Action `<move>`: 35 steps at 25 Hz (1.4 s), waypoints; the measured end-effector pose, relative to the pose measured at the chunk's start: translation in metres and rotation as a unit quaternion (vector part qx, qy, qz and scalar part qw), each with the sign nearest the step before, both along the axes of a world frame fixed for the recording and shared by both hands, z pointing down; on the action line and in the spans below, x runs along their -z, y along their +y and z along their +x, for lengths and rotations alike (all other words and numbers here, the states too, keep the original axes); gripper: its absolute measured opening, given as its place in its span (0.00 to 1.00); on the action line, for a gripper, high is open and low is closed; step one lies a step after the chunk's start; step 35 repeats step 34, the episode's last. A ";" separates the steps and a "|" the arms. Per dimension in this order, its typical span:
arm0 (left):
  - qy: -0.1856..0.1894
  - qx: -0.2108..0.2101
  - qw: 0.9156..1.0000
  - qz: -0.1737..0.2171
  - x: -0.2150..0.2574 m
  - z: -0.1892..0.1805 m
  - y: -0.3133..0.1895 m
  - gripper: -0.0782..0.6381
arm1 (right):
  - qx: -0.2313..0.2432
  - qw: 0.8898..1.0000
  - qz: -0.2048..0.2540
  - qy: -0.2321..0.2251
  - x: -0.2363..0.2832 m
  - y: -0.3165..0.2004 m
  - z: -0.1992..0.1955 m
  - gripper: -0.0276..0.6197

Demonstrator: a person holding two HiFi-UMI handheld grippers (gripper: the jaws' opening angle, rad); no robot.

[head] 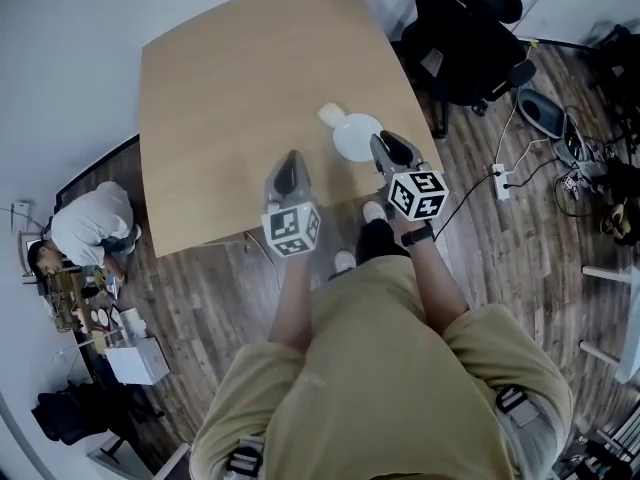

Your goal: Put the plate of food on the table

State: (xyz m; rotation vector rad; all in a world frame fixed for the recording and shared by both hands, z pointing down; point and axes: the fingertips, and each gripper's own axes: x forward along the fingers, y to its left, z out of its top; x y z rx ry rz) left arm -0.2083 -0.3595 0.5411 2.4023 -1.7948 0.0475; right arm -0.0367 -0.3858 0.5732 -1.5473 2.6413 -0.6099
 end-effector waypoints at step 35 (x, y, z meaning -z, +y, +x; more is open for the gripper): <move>-0.001 0.010 0.999 0.038 0.055 -0.029 0.010 0.11 | 0.019 0.977 0.140 0.162 0.102 0.025 -0.072 0.05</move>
